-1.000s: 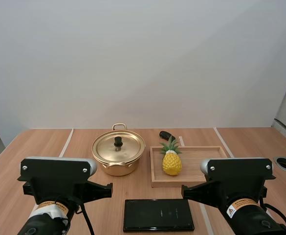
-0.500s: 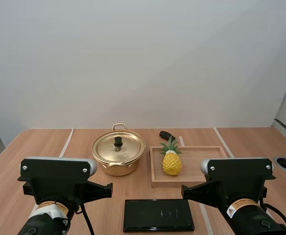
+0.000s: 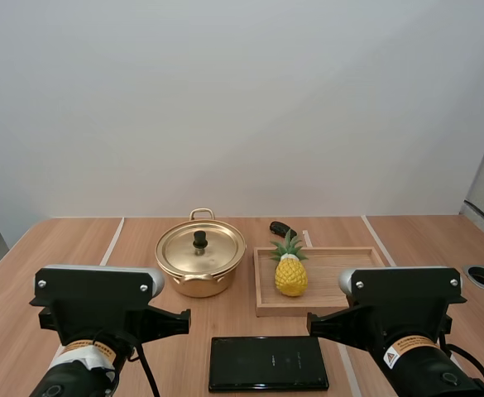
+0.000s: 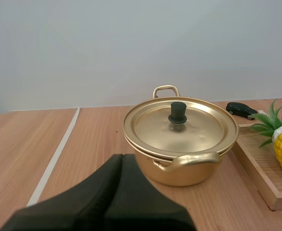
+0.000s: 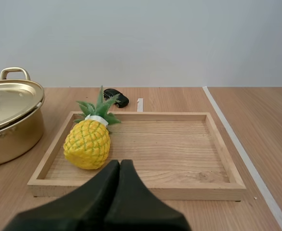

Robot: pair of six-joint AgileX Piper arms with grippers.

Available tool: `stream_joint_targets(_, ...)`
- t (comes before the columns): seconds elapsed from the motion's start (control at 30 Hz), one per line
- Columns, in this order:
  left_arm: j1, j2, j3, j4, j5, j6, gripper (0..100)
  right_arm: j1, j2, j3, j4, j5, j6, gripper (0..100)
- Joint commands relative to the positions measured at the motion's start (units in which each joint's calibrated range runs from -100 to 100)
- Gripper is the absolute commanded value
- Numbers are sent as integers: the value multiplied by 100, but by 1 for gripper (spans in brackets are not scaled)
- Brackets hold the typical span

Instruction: Open the pot, put the grape inside, and close it

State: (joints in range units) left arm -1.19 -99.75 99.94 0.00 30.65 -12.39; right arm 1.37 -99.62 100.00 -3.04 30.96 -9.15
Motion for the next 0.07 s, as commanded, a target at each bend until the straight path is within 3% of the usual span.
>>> stream_joint_targets(0.0, -8, -25, 6, -66, -120, 6, 0, -19, -38, 0, -2, 3, -6, 0)
stream_joint_targets(0.03, -8, -25, 6, -66, -120, 6, 0, -19, -38, 0, -2, 3, -6, 0)
